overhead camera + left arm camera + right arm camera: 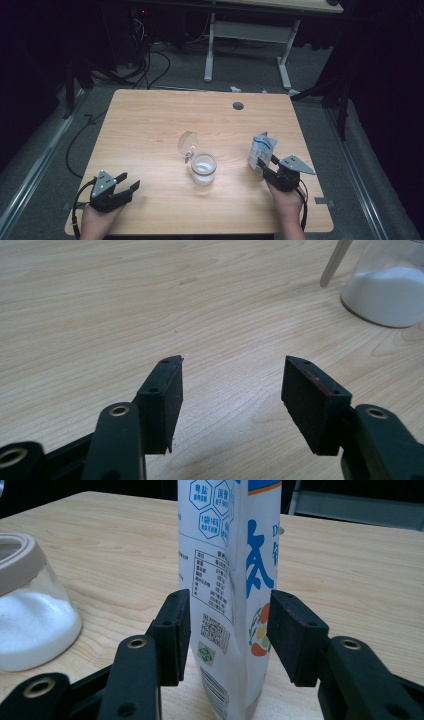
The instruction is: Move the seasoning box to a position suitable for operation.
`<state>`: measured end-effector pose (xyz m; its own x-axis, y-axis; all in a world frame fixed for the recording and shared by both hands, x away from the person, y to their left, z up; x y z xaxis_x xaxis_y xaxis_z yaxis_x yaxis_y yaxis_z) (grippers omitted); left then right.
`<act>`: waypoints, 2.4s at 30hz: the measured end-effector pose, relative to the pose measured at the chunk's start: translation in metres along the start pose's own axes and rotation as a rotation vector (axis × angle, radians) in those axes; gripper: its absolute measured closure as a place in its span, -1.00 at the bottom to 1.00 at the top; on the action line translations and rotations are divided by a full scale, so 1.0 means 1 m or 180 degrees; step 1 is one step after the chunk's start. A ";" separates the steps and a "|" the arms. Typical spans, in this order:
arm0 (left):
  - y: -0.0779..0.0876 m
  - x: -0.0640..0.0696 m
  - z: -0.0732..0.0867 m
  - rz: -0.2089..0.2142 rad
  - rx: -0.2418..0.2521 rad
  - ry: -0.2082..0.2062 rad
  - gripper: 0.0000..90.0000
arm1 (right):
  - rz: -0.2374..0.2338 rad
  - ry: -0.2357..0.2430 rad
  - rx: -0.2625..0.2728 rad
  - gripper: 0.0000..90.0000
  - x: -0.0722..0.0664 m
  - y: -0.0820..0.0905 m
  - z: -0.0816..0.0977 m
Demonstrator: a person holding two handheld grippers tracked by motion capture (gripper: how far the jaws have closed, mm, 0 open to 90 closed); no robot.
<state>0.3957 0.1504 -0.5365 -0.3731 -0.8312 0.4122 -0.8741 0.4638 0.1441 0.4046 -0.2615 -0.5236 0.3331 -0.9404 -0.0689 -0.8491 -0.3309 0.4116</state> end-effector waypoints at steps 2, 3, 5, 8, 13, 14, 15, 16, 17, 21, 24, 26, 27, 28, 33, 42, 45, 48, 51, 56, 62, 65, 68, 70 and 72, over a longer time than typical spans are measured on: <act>-0.002 0.000 0.001 0.0000 -0.0029 0.0003 -0.06 | 0.0006 0.0025 0.0001 0.15 0.000 0.002 0.001; -0.004 0.000 0.002 -0.0011 -0.0032 0.0005 -0.07 | 0.0011 0.0024 0.0003 0.15 0.000 0.003 0.001; -0.007 0.000 0.003 -0.0030 -0.0018 0.0007 -0.10 | 0.0018 0.0045 0.0011 0.16 0.000 0.005 0.002; -0.010 0.002 0.003 -0.0029 -0.0010 -0.0023 -0.14 | 0.0037 0.0069 -0.0008 0.17 -0.001 0.008 0.004; -0.017 0.007 0.004 0.0015 -0.0041 0.0037 -0.14 | 0.0065 0.0105 -0.0027 0.19 -0.002 0.013 0.007; -0.018 0.008 0.005 0.0022 -0.0045 0.0052 -0.14 | 0.0067 0.0104 -0.0024 0.19 -0.001 0.014 0.008; -0.019 0.008 0.005 0.0024 -0.0050 0.0052 -0.15 | 0.0063 0.0095 -0.0035 0.19 -0.002 0.015 0.009; -0.020 0.009 0.005 0.0032 -0.0048 0.0057 -0.15 | 0.0071 0.0087 -0.0032 0.19 -0.002 0.016 0.009; -0.020 0.010 0.005 0.0041 -0.0060 0.0063 -0.15 | 0.0077 0.0093 -0.0031 0.19 -0.001 0.017 0.010; -0.025 0.013 0.007 0.0063 -0.0080 0.0058 -0.15 | 0.0086 0.0097 -0.0052 0.18 -0.001 0.019 0.012; -0.028 0.016 0.008 0.0080 -0.0096 0.0047 -0.14 | 0.0109 0.0130 -0.0098 0.19 -0.002 0.020 0.017; -0.030 0.017 0.009 0.0095 -0.0106 0.0045 -0.15 | 0.0118 0.0118 -0.0122 0.19 -0.002 0.022 0.019; -0.031 0.018 0.009 0.0099 -0.0105 0.0038 -0.15 | 0.0116 0.0122 -0.0119 0.19 -0.001 0.022 0.020; -0.032 0.018 0.009 0.0107 -0.0107 0.0045 -0.15 | 0.0120 0.0121 -0.0121 0.19 -0.001 0.023 0.020; -0.037 0.023 0.010 0.0160 -0.0134 0.0058 -0.13 | 0.0131 0.0096 -0.0142 0.16 -0.001 0.027 0.024; -0.044 0.031 0.013 0.0237 -0.0181 0.0068 -0.13 | 0.0253 0.0167 -0.0107 0.14 -0.004 0.036 0.029; -0.046 0.032 0.013 0.0253 -0.0184 0.0067 -0.13 | 0.0222 0.0153 -0.0160 0.15 -0.009 0.038 0.034; -0.047 0.034 0.013 0.0274 -0.0192 0.0084 -0.13 | 0.0197 0.0186 -0.0186 0.15 -0.013 0.038 0.038; -0.048 0.036 0.013 0.0291 -0.0200 0.0086 -0.13 | 0.0157 0.0185 -0.0203 0.15 -0.018 0.037 0.040; -0.048 0.036 0.013 0.0289 -0.0205 0.0092 -0.13 | 0.0101 0.0251 -0.0251 0.14 -0.025 0.033 0.043; -0.048 0.037 0.013 0.0286 -0.0200 0.0095 -0.13 | 0.0040 0.0277 -0.0268 0.15 -0.033 0.030 0.043; -0.048 0.037 0.014 0.0278 -0.0205 0.0092 -0.13 | 0.0002 0.0302 -0.0267 0.15 -0.038 0.028 0.043; -0.048 0.036 0.015 0.0265 -0.0218 0.0103 -0.13 | -0.0040 0.0323 -0.0290 0.14 -0.044 0.026 0.043; -0.049 0.036 0.016 0.0246 -0.0219 0.0103 -0.12 | -0.0067 0.0333 -0.0288 0.14 -0.048 0.024 0.043; -0.048 0.035 0.016 0.0238 -0.0219 0.0097 -0.11 | -0.0114 0.0336 -0.0311 0.14 -0.053 0.020 0.043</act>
<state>0.4196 0.0938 -0.5430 -0.4260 -0.7842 0.4511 -0.8204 0.5451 0.1728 0.3525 -0.2220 -0.5512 0.4080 -0.9129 0.0089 -0.7938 -0.3500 0.4974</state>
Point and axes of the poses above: each handheld gripper's, and its own axes: y roughly backward along the jaws, z roughly out of its underside, x roughly to its right, the point moved 9 cm from there along -y, roughly forward along the jaws, and after that the axes turned 3 degrees about -y, right-handed, at the moved point
